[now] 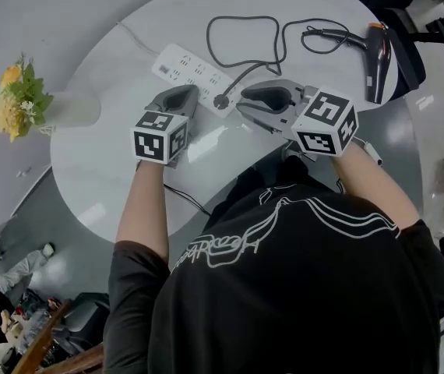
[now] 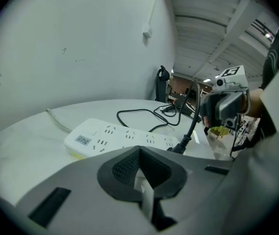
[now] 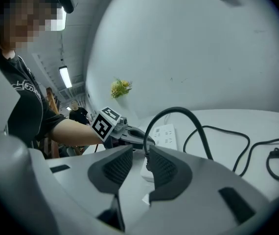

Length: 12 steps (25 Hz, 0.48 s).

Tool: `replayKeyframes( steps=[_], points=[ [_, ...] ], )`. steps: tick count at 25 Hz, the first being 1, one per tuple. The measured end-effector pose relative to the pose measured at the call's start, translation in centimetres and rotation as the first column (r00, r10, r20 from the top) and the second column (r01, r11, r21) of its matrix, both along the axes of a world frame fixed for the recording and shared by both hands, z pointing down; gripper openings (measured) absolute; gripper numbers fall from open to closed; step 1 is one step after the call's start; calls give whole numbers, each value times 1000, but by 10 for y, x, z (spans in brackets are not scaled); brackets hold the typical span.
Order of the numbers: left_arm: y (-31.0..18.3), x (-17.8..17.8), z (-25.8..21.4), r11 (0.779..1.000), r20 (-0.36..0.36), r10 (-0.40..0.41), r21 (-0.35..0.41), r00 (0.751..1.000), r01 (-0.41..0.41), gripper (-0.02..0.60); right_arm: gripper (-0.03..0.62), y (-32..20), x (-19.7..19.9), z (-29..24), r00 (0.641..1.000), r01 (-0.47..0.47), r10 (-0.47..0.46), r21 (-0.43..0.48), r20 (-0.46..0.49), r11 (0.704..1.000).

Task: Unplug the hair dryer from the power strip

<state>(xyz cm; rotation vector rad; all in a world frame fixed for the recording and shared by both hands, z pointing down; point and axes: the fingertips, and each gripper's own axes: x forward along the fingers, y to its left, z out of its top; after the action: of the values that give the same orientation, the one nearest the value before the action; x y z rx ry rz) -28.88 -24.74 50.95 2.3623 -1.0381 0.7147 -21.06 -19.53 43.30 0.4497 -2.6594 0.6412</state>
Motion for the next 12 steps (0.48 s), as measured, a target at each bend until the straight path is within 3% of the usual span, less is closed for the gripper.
replayKeyframes(
  steps=[12],
  points=[
    [2,0,2,996,46,76,52,996,-79,2,98,-10,-34,42,989,-6,19,87,-146,996]
  ],
)
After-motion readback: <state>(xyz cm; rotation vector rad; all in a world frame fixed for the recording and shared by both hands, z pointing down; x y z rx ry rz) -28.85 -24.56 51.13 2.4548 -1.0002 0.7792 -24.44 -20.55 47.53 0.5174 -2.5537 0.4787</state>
